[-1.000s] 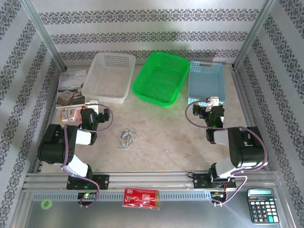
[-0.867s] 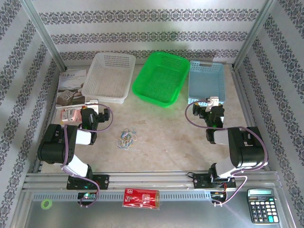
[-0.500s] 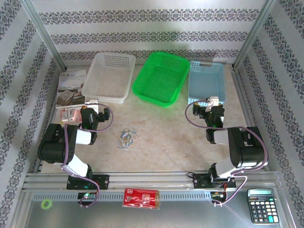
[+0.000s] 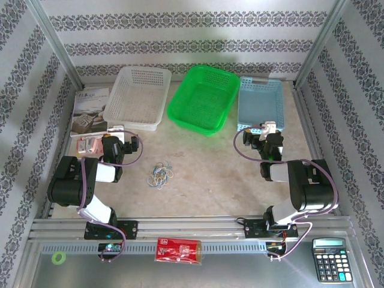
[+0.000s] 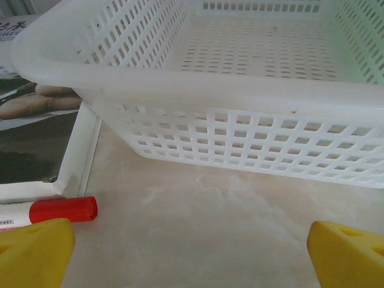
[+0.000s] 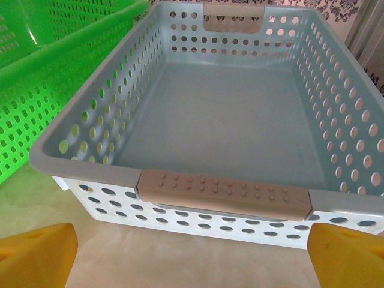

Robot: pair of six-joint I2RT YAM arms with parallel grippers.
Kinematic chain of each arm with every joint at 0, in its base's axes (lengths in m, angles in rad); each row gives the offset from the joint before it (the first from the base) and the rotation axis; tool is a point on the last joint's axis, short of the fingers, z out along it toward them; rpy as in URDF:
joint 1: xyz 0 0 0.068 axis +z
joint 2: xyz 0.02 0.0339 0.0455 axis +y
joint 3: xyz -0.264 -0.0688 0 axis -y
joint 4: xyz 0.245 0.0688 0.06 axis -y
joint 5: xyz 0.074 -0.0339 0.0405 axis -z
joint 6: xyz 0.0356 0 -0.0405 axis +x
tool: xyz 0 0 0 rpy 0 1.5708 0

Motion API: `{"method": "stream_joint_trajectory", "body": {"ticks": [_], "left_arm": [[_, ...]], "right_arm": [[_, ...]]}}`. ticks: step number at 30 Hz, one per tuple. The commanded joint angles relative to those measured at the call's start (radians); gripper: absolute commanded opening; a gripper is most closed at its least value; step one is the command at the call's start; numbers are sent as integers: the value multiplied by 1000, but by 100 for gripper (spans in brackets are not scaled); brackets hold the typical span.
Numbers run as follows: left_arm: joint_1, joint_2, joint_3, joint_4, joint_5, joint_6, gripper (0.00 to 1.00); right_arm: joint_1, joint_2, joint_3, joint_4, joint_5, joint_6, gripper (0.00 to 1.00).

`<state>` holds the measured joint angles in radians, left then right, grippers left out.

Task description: Untangle the cables

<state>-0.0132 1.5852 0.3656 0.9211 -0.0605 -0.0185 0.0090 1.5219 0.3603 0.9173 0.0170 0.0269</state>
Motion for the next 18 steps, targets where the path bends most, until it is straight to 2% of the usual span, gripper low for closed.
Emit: {"method": "stream_joint_trajectory", "body": {"ticks": [1, 10, 14, 18], "left_arm": [[6, 10, 15, 44, 4, 9, 100], [5, 7, 11, 50, 10, 12, 100], [5, -14, -43, 132, 21, 12, 100], [5, -88, -35, 57, 0, 11, 100]], "right_arm": [[-3, 10, 19, 28, -14, 11, 98], [-4, 8, 17, 28, -17, 12, 98], [-9, -14, 11, 28, -5, 24, 98], [-15, -112, 35, -104, 15, 38, 98]]}}
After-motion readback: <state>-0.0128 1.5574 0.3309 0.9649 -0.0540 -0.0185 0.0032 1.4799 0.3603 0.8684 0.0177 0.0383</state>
